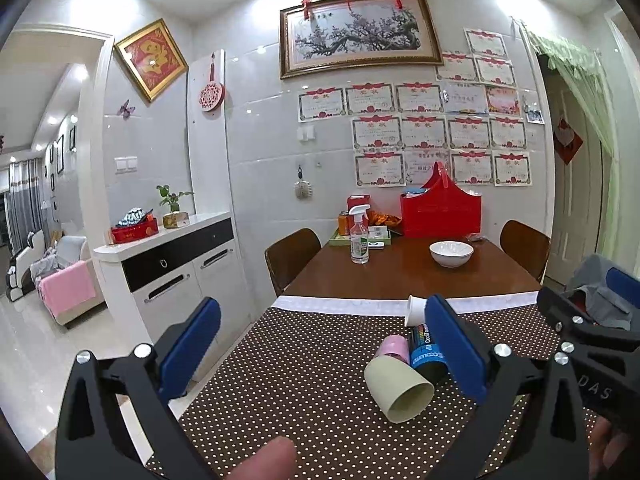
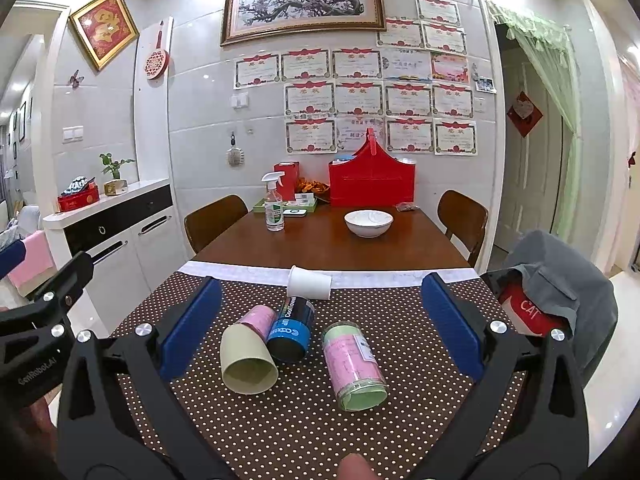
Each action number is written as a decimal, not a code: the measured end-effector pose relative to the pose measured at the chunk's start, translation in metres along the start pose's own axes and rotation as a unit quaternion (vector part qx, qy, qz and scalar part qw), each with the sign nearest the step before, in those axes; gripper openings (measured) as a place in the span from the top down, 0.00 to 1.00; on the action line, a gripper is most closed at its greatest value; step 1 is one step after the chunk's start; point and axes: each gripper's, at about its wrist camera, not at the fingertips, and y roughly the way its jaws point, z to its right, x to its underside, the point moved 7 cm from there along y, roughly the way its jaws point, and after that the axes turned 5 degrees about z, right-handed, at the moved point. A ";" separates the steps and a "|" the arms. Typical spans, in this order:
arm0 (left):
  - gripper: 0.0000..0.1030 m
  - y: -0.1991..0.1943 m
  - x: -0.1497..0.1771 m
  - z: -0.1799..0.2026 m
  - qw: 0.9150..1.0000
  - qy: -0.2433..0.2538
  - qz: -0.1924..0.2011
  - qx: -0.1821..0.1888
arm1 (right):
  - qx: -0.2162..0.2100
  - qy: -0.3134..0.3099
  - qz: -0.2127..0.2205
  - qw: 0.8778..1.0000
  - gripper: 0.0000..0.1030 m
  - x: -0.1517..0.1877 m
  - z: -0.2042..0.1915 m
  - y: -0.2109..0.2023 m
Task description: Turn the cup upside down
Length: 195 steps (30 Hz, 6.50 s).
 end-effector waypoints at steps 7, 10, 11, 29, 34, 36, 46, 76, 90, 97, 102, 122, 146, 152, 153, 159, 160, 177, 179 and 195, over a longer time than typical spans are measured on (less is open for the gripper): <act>0.03 0.012 0.002 -0.004 1.000 -0.014 -0.010 0.001 | -0.001 -0.002 -0.004 1.000 0.06 -0.002 -0.001 0.006; 0.03 0.016 0.005 0.000 1.000 -0.006 -0.014 0.001 | 0.001 -0.001 -0.005 1.000 0.06 -0.003 -0.001 0.007; 0.03 0.017 0.006 0.000 1.000 -0.003 -0.015 -0.001 | 0.001 -0.001 -0.005 1.000 0.06 -0.004 0.000 0.007; 0.03 0.022 0.005 0.000 1.000 -0.003 -0.019 -0.001 | -0.001 -0.001 -0.001 1.000 0.06 -0.009 -0.002 0.007; 0.03 0.022 0.004 0.001 1.000 -0.003 -0.017 0.000 | 0.000 -0.003 0.000 1.000 0.06 -0.009 -0.002 0.007; 0.03 0.022 0.004 0.002 1.000 -0.002 -0.017 0.001 | 0.000 -0.003 0.000 1.000 0.06 -0.010 -0.002 0.007; 0.03 0.025 -0.002 0.008 1.000 0.001 -0.014 0.005 | 0.000 -0.001 0.001 1.000 0.06 -0.011 -0.001 0.007; 0.03 0.145 0.028 0.069 0.989 0.056 -0.123 0.061 | 0.033 0.020 -0.065 0.997 0.06 0.017 0.056 0.094; 0.03 0.323 0.072 0.157 0.933 0.204 -0.235 0.179 | 0.015 0.016 -0.139 0.990 0.06 0.056 0.075 0.192; 0.03 0.386 0.101 0.206 0.874 0.319 -0.260 0.259 | -0.004 0.015 -0.175 0.984 0.06 0.064 0.085 0.233; 0.03 0.414 0.128 0.228 0.829 0.378 -0.280 0.303 | -0.011 0.009 -0.190 0.982 0.06 0.073 0.091 0.250; 0.32 0.449 0.187 0.269 0.719 0.434 -0.381 0.387 | -0.004 0.016 -0.209 0.978 0.06 0.087 0.104 0.266; 0.37 0.409 0.087 0.154 0.871 0.174 -0.367 0.275 | -0.018 0.028 -0.177 0.984 0.06 0.056 0.074 0.204; 0.37 0.332 0.058 0.113 0.900 0.150 -0.322 0.255 | -0.026 0.032 -0.165 0.985 0.06 0.050 0.057 0.162; 0.37 0.314 0.056 0.107 0.904 0.145 -0.313 0.254 | -0.026 0.032 -0.165 0.985 0.06 0.051 0.056 0.156; 0.37 0.217 0.070 0.095 0.901 0.125 -0.306 0.281 | -0.021 0.033 -0.169 0.985 0.06 0.065 0.053 0.117; 0.37 0.199 0.077 0.096 0.898 0.120 -0.309 0.290 | -0.022 0.034 -0.171 0.985 0.06 0.069 0.053 0.112; 0.37 0.089 0.199 0.123 0.874 0.076 -0.387 0.283 | -0.018 0.038 -0.216 0.975 0.06 0.131 0.068 0.068; 0.37 0.086 0.197 0.122 0.880 0.079 -0.377 0.277 | -0.019 0.036 -0.220 0.975 0.06 0.134 0.067 0.068; 0.09 0.082 0.156 0.079 0.941 0.088 -0.277 0.175 | -0.058 0.030 -0.247 0.967 0.06 0.141 0.024 0.063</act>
